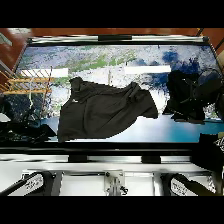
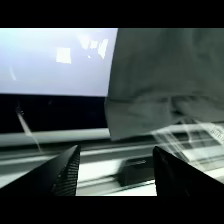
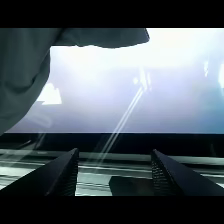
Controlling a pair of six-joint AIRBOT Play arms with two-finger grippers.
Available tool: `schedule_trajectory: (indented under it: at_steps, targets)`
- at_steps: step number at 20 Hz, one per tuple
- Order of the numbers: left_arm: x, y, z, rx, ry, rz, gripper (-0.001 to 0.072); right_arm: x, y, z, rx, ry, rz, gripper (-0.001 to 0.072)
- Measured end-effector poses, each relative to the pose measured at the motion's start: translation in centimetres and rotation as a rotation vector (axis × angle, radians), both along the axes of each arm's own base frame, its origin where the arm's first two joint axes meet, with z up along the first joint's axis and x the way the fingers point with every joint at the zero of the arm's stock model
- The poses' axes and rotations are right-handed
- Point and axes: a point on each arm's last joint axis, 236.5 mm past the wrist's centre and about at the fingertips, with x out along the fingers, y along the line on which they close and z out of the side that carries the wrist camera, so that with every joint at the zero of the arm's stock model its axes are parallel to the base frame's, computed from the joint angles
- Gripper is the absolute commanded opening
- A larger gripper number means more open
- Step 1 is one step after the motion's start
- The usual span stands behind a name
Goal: Fold the shirts.
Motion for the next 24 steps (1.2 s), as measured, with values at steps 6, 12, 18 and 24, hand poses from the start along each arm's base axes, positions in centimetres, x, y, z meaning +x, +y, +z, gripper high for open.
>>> schedule_trajectory:
  at_steps: [6,12,18,24]
  targets:
    - [1.8,-1.5,-2.3,-0.108,-0.016,0.068,0.0509,0.2,0.2,-0.1,0.009,-0.011,-0.002,0.0558]
    - [3.2,-3.0,-3.5,-0.126,-0.04,0.048,0.0041,0.4,0.3,-2.0,0.019,0.013,-0.042,0.0628]
    - [5.4,-2.9,-1.0,-0.136,-0.104,-0.003,0.0041,1.1,0.5,-7.1,0.042,0.078,-0.097,0.0628]
    - [6.9,-2.9,1.7,-0.153,-0.16,-0.059,0.0041,4.0,1.0,-10.7,0.07,0.043,-0.164,0.0628]
